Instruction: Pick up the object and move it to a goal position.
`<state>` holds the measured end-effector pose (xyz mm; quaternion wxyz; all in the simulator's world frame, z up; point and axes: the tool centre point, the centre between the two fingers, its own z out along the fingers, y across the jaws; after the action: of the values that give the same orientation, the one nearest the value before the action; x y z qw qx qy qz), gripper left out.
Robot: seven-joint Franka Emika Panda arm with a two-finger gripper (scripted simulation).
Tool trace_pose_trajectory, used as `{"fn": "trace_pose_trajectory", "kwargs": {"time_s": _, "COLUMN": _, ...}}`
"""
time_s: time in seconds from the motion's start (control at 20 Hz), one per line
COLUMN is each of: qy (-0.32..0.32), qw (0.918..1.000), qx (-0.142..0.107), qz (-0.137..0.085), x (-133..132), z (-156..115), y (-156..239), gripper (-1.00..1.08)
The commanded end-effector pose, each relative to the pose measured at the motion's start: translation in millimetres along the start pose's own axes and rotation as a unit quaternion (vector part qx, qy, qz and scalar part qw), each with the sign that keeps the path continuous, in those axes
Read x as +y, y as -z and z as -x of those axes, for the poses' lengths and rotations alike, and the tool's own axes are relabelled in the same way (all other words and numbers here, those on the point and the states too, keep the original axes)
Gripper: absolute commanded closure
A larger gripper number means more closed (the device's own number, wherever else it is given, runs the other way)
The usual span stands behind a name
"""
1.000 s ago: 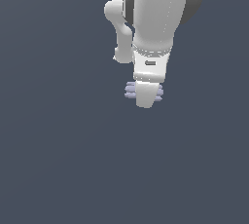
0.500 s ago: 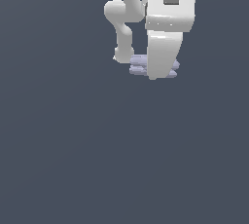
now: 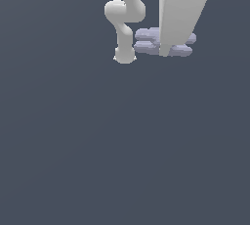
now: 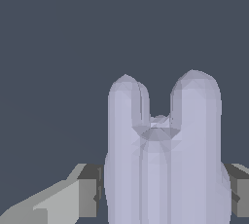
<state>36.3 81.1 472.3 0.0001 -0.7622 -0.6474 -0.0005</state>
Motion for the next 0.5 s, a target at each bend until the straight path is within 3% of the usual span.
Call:
{"fn": "trace_pose_trajectory", "kwargs": {"time_s": 0.0, "qy": 0.0, "qw": 1.0, "qx": 0.0, "qz": 0.0, "x": 1, "z": -1, "y": 10, "gripper": 1.08}}
{"fn": "trace_pose_trajectory", "kwargs": {"time_s": 0.45, "qy": 0.0, "qw": 1.0, "qx": 0.0, "qz": 0.0, "x": 3, "z": -4, "y": 28, "gripper": 1.08}}
